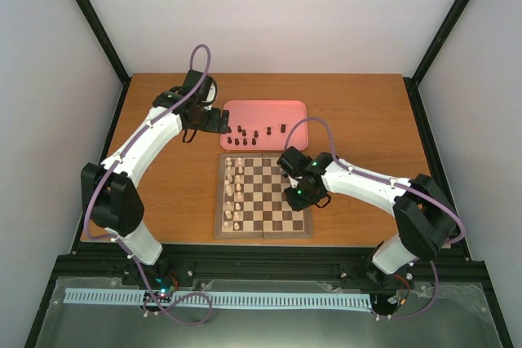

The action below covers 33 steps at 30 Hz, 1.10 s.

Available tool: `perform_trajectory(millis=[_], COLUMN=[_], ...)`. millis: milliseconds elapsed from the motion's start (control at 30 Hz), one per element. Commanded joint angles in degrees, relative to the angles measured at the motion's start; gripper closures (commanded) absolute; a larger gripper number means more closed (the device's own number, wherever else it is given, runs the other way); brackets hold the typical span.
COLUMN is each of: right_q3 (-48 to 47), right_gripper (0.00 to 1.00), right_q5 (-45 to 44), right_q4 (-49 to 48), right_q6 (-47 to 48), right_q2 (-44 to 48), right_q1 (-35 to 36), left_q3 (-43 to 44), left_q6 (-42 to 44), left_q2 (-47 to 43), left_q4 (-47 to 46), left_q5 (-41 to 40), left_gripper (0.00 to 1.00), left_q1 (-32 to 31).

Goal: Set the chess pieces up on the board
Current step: Place the chess piece on the chessboard, then pick up the chess piece from the storage box.

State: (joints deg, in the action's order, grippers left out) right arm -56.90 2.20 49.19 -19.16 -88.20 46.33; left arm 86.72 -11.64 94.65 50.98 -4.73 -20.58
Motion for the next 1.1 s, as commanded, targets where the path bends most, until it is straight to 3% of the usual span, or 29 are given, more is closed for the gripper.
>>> perform_trajectory(millis=[0, 367, 500, 600, 733, 933, 1067], right_q3=[-1.0, -1.4, -4.7, -8.9, -17.0, -30.0, -42.0], right_gripper=[0.7, 0.59, 0.46, 0.27, 0.17, 0.18, 0.21], right_q5=[-0.1, 0.5, 0.1, -1.9, -5.7, -1.7, 1.5], right_q4=[-0.7, 0.6, 5.3, 10.2, 14.9, 10.3, 8.0], right_q6=[0.1, 1.4, 1.3, 1.7, 4.8, 7.4, 8.5], right_q2=[-0.3, 1.8, 3.3, 4.4, 3.8, -7.2, -20.0], right_q1=[0.4, 0.4, 0.3, -0.1, -3.4, -14.5, -17.9], left_q3=[0.5, 0.7, 0.8, 1.1, 1.5, 1.9, 2.4], left_q6=[0.7, 0.7, 0.9, 0.9, 0.8, 0.6, 0.6], left_q2=[-0.1, -0.2, -0.4, -0.4, -0.4, -0.5, -0.8], left_q4=[-0.6, -0.4, -0.3, -0.3, -0.2, -0.2, -0.1], left_q5=[0.2, 0.1, -0.2, -0.2, 0.1, 0.9, 1.0], left_gripper=[0.0, 0.0, 0.0, 0.0, 0.0, 0.0, 0.0], left_q1=[-0.4, -0.4, -0.4, -0.4, -0.4, -0.4, -0.4])
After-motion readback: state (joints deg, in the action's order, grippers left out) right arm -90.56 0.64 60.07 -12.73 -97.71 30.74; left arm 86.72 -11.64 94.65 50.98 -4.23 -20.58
